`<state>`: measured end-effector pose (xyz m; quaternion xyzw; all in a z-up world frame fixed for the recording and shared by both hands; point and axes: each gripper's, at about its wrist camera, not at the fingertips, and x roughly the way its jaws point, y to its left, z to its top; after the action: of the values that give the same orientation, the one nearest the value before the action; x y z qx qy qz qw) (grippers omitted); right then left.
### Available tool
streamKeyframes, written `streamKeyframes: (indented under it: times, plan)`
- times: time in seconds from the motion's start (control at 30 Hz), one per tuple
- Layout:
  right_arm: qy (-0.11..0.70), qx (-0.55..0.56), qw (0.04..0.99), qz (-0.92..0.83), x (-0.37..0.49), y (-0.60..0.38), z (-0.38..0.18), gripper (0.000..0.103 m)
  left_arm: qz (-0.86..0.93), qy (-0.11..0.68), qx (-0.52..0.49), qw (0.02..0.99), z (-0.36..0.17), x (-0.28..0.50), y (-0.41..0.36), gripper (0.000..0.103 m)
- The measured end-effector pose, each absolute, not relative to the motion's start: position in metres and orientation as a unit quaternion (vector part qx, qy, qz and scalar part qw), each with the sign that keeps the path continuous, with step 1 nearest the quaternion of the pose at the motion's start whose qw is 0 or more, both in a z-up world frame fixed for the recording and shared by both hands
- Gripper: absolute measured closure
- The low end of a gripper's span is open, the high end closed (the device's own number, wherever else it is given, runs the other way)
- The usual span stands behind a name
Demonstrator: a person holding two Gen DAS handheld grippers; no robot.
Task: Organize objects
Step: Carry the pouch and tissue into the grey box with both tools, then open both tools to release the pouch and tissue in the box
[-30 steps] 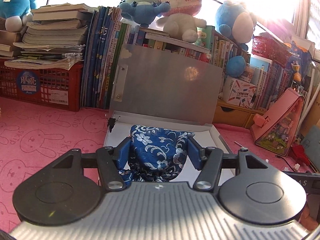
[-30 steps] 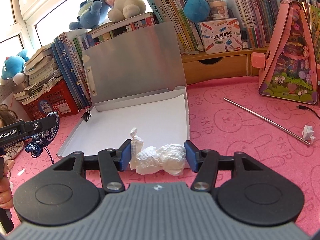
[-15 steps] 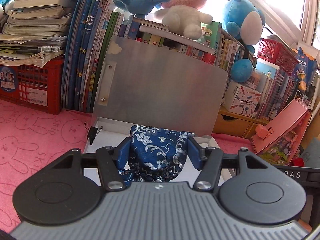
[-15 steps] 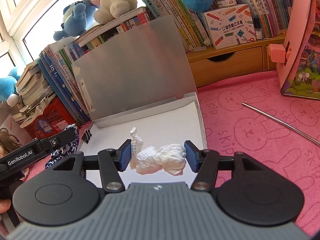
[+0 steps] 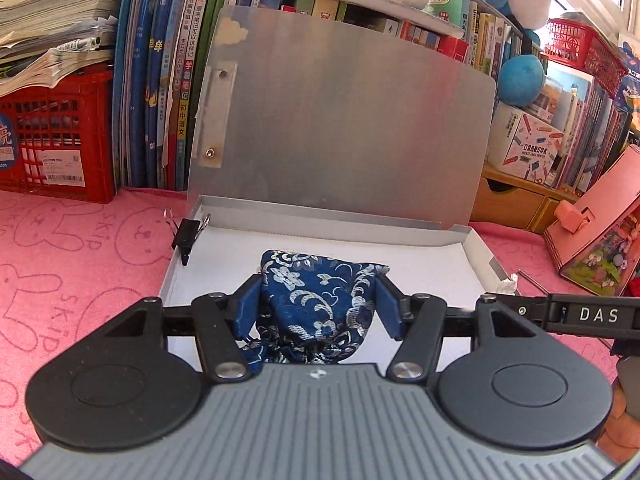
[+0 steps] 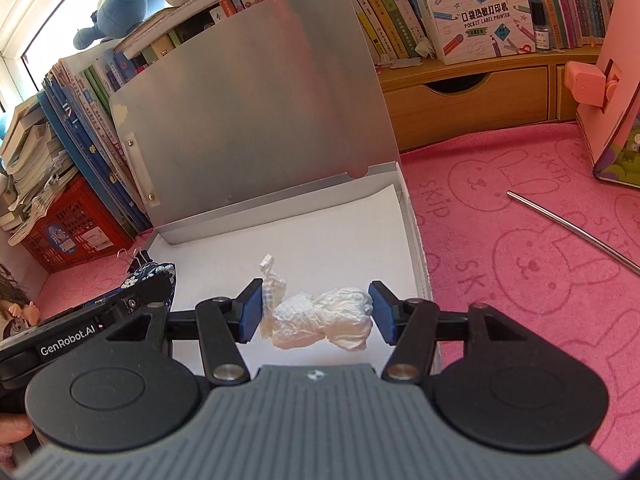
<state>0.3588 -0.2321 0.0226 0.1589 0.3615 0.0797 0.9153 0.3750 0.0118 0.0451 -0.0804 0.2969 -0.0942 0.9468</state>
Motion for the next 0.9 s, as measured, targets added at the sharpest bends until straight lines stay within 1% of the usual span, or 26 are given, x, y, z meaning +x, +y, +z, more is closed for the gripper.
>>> streamKeyframes:
  times: [0.1, 0.13, 0.17, 0.2, 0.27, 0.3, 0.4, 0.47, 0.9]
  plan:
    - [0.363, 0.160, 0.914, 0.081, 0.361, -0.232, 0.018, 0.040, -0.096, 0.301, -0.071, 0.946, 0.040, 0.377, 0.010, 0.038]
    - [0.364, 0.164, 0.913, 0.082, 0.362, -0.233, 0.017, 0.036, -0.096, 0.302, -0.068, 0.946, 0.039, 0.377, 0.009, 0.037]
    - [0.363, 0.168, 0.913, 0.083, 0.362, -0.234, 0.016, 0.028, -0.097, 0.302, -0.064, 0.946, 0.038, 0.377, 0.009, 0.036]
    - [0.361, 0.172, 0.913, 0.086, 0.362, -0.234, 0.016, 0.025, -0.096, 0.301, -0.060, 0.947, 0.038, 0.376, 0.008, 0.035]
    - [0.356, 0.175, 0.914, 0.091, 0.360, -0.235, 0.018, 0.023, -0.091, 0.294, -0.052, 0.950, 0.040, 0.374, 0.008, 0.024]
    - [0.353, 0.173, 0.915, 0.091, 0.359, -0.234, 0.019, 0.021, -0.092, 0.290, -0.049, 0.951, 0.042, 0.372, 0.008, 0.023]
    - [0.346, 0.164, 0.919, 0.090, 0.354, -0.233, 0.025, 0.020, -0.094, 0.282, -0.047, 0.954, 0.049, 0.366, 0.009, 0.020]
    - [0.343, 0.161, 0.921, 0.090, 0.349, -0.234, 0.028, 0.020, -0.097, 0.278, -0.047, 0.955, 0.054, 0.360, 0.009, 0.016]
    - [0.300, 0.116, 0.941, 0.106, 0.296, -0.228, 0.069, 0.018, -0.109, 0.255, -0.033, 0.960, 0.090, 0.303, 0.011, 0.013]
